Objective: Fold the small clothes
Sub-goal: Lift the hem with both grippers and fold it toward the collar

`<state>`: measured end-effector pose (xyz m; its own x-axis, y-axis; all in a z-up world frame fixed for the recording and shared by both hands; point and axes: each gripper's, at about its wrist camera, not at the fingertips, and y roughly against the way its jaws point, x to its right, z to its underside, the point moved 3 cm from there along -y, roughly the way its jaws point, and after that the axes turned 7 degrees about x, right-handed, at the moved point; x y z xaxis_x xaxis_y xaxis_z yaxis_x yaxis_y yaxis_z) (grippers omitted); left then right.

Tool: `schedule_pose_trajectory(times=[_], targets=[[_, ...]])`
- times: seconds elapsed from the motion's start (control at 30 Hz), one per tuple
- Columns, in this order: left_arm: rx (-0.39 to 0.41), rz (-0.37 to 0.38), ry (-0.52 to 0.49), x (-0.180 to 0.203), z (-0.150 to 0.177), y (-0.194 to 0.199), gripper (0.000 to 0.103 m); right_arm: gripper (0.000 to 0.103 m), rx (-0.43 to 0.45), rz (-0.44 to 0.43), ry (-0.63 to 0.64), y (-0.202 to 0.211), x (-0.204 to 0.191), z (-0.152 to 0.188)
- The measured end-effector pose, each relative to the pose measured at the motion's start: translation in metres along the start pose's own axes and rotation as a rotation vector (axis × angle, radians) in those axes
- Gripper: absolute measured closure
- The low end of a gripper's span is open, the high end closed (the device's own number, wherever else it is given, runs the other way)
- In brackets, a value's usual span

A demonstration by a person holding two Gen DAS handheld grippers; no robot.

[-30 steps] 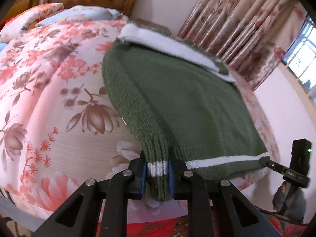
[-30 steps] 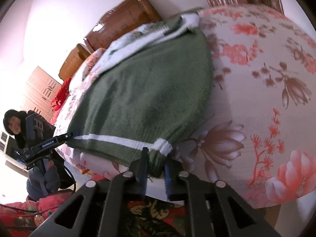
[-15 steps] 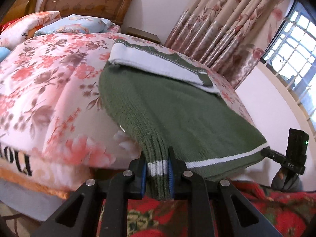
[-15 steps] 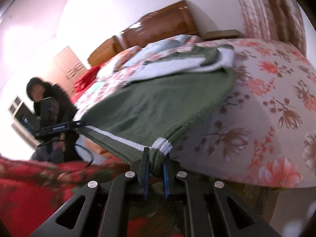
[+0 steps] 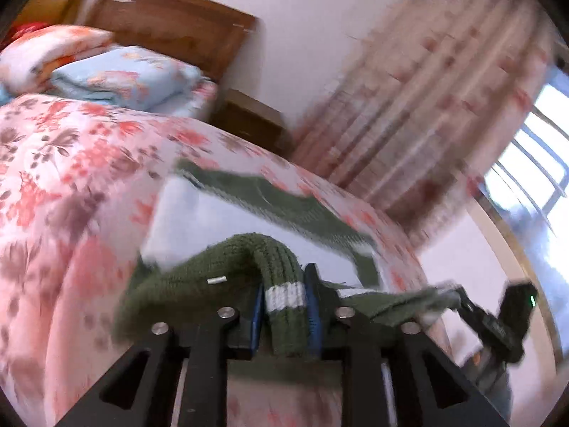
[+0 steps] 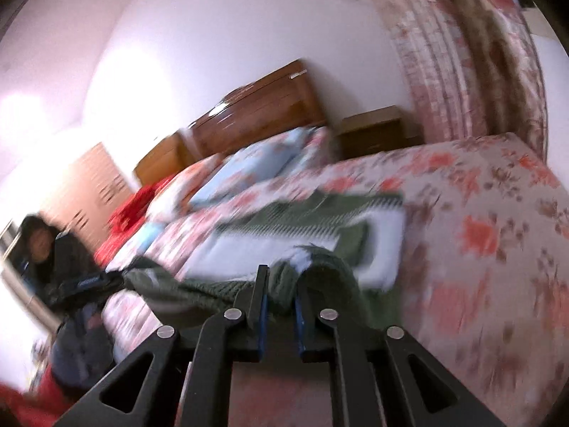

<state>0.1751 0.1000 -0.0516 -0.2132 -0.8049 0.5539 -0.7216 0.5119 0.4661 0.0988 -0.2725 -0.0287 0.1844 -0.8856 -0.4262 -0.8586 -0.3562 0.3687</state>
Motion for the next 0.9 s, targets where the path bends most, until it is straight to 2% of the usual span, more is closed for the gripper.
schedule_pose_trajectory(times=[0.03,0.07,0.1,0.13,0.2,0.37,0.47,0.63,0.9], targets=[[0.018,-0.050,0.049,-0.013,-0.010,-0.014,0.024,0.077,0.012,0.002,-0.036,-0.020,0.014,-0.011],[0.035,-0.118,0.084,-0.025,-0.016,-0.023,0.000,0.068,-0.003,0.024,-0.064,-0.035,0.025,-0.016],[0.047,-0.187,0.114,-0.037,-0.021,-0.030,0.000,0.068,-0.016,0.050,-0.084,-0.044,0.031,-0.017],[0.050,-0.215,0.137,-0.048,-0.023,-0.034,0.000,0.067,-0.045,0.088,-0.126,-0.057,0.044,-0.016],[0.028,-0.207,0.149,-0.060,-0.020,-0.036,0.000,0.067,-0.064,0.085,-0.162,-0.065,0.053,-0.012],[-0.020,-0.277,-0.014,-0.061,-0.014,-0.036,0.000,0.067,-0.134,0.120,-0.031,-0.079,0.046,0.005],[-0.024,-0.300,-0.096,-0.047,-0.012,-0.034,0.000,0.067,-0.184,0.213,0.015,-0.092,0.052,0.011],[-0.026,-0.350,-0.295,-0.029,-0.005,-0.042,0.000,0.067,-0.189,0.250,0.106,-0.095,0.050,0.011],[-0.071,-0.373,-0.378,-0.034,-0.003,-0.064,0.000,0.067,-0.179,0.279,0.103,-0.112,0.073,-0.005]])
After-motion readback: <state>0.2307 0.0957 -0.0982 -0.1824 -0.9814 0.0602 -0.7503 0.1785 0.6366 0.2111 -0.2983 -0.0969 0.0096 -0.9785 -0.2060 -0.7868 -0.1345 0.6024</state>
